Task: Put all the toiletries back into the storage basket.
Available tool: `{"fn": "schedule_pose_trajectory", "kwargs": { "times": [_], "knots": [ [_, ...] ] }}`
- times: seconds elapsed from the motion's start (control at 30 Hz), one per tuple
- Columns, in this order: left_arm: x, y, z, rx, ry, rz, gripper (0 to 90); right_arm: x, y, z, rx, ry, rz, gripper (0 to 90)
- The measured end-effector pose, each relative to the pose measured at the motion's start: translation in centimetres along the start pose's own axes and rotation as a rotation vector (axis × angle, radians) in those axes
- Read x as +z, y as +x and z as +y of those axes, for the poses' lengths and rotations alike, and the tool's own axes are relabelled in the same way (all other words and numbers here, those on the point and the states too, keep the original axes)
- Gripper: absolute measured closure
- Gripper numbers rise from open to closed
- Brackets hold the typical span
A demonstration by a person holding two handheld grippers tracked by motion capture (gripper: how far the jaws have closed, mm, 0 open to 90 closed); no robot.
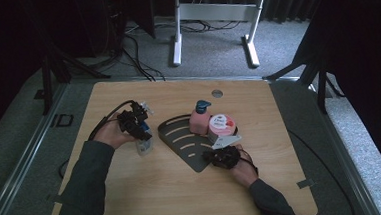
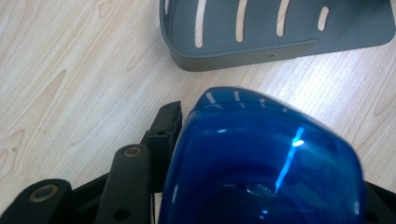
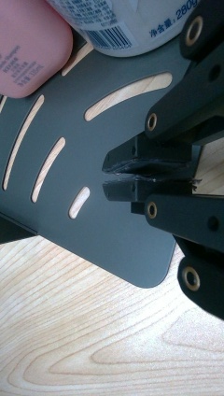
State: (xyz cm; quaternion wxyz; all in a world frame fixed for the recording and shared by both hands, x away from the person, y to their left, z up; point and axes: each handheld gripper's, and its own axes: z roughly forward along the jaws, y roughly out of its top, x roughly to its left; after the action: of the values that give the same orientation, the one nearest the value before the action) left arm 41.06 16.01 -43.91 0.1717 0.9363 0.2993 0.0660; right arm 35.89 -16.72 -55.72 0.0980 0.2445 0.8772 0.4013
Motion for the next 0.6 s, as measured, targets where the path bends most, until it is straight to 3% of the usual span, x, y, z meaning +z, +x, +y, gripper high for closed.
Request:
{"fn": "schedule_pose_trajectory", "kwargs": {
  "times": [0.3, 0.47, 0.6],
  "knots": [
    [0.0, -0.5, 0.1, 0.022, -0.001, -0.009, 55.6, 0.0, 0.0, 0.0, -0.001, -0.001, 0.001, 84.8],
    [0.1, -1.1, 0.4, 0.037, -0.006, -0.036, 55.6, 0.0, 0.0, 0.0, -0.001, -0.001, 0.0, 84.8],
    [0.2, -1.7, 0.7, 0.065, -0.004, -0.039, 55.6, 0.0, 0.0, 0.0, -0.001, -0.001, 0.001, 84.8]
  ]
}}
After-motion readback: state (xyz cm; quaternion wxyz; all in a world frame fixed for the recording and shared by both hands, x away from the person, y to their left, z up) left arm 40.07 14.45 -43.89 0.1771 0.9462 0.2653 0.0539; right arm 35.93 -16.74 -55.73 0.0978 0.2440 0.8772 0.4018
